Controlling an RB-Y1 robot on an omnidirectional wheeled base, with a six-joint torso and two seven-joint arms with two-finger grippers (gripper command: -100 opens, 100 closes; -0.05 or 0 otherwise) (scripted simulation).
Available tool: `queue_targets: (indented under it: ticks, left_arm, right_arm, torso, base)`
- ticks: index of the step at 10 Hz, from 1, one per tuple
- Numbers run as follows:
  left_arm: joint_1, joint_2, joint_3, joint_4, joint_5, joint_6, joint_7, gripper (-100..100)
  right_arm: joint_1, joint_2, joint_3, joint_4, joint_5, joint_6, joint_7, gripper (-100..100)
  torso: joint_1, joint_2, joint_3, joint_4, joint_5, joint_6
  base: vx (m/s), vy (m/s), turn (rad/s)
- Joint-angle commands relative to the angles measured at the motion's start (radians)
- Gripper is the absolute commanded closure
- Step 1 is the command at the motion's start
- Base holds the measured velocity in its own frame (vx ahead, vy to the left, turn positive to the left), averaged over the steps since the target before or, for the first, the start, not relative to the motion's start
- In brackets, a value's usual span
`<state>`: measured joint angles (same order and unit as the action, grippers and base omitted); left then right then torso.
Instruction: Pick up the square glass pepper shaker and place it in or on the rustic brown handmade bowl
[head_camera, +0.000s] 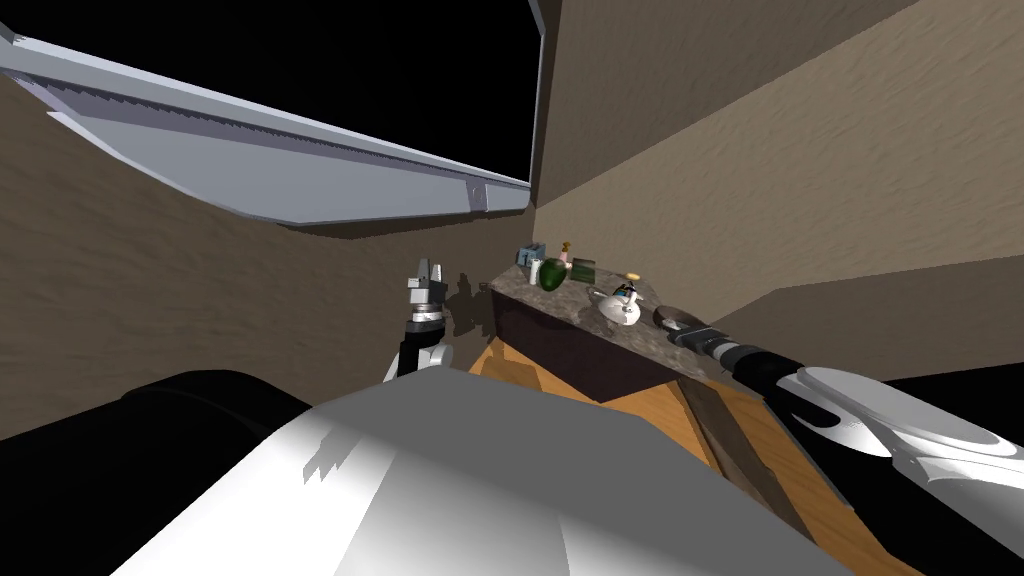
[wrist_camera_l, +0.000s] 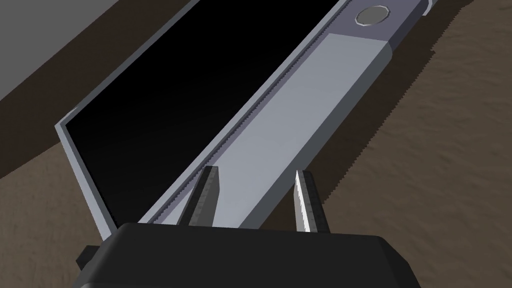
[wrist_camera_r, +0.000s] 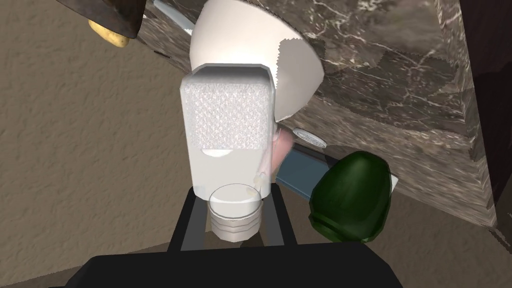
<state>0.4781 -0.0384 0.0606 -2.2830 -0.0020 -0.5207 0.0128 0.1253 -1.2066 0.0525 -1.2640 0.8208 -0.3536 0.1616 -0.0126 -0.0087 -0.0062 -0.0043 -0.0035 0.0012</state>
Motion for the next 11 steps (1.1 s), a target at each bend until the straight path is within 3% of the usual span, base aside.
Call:
queue_targets:
  ticks: [1, 4, 11]
  left_arm:
    - [0.0, 0.0, 0.0, 0.0, 0.0, 0.0, 0.0, 0]
    - [0.0, 0.0, 0.0, 0.0, 0.0, 0.0, 0.0, 0]
    - [0.0, 0.0, 0.0, 0.0, 0.0, 0.0, 0.0, 0]
  right_arm:
    - [-0.001, -0.023, 0.013, -0.003, 0.0, 0.014, -0.045, 100]
    - [-0.011, -0.074, 0.042, 0.023, 0.001, 0.037, -0.122, 100]
    - [-0.026, -0.132, 0.079, 0.062, 0.003, 0.069, -0.281, 100]
  torso:
    - [0.0, 0.0, 0.0, 0.0, 0.0, 0.0]
    - [0.0, -0.001, 0.0, 0.0, 0.0, 0.0]
    - [-0.002, -0.001, 0.0, 0.0, -0.001, 0.001]
  base:
    - [0.005, -0.063, 0.052]
    - [0.011, -0.079, 0.081]
    - [0.02, -0.079, 0.063]
